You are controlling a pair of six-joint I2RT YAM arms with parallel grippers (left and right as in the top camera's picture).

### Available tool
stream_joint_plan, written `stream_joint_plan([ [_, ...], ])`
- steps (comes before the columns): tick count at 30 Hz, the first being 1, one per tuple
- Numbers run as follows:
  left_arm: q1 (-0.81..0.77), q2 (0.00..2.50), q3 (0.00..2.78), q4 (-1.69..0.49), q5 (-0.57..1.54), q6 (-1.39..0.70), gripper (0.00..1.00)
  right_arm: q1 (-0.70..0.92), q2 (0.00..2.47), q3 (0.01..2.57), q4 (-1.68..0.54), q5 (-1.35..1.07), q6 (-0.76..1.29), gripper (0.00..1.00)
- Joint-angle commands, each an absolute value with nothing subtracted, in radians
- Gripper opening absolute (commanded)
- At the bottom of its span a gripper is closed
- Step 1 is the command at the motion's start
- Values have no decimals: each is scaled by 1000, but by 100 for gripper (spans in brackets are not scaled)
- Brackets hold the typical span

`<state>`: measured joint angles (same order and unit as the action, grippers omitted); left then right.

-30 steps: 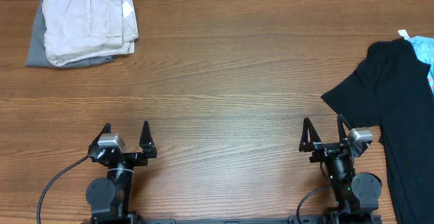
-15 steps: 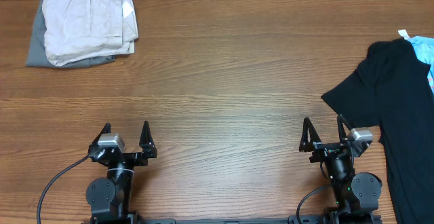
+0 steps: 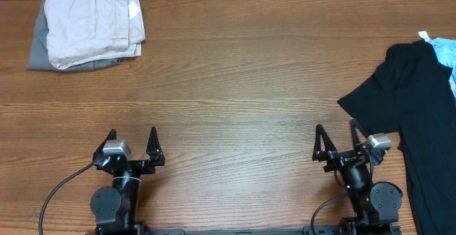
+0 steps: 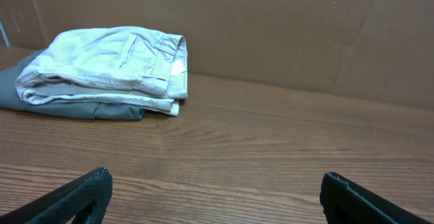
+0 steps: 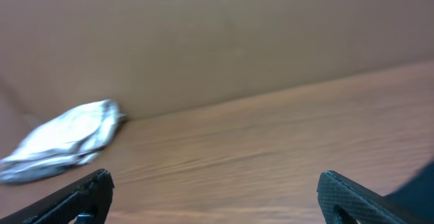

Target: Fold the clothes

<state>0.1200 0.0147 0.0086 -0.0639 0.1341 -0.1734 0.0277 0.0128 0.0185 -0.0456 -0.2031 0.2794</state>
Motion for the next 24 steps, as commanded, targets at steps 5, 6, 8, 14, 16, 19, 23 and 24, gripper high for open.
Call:
stream_joint_plan([
  [5,125,4,5,-67,120,-154,100,33,3,8,6,-418,688,100],
  [6,125,4,5,-67,120,-154,100,33,3,8,43,-407,715,100],
  [8,125,4,5,-67,120,-154,100,33,3,8,142,-405,721,100],
  [14,125,4,5,-67,120,-154,100,32,9,52,289,-293,640,100],
  [16,125,4,5,-67,120,-154,100,32,35,104,281,-274,566,100],
  [19,125,4,5,-67,120,-154,100,32,117,210,220,-218,476,100],
  [23,125,4,5,-67,120,-154,100,32,300,400,40,-120,278,100],
  [24,125,4,5,-67,120,-154,100,32,362,454,-15,-75,238,100],
])
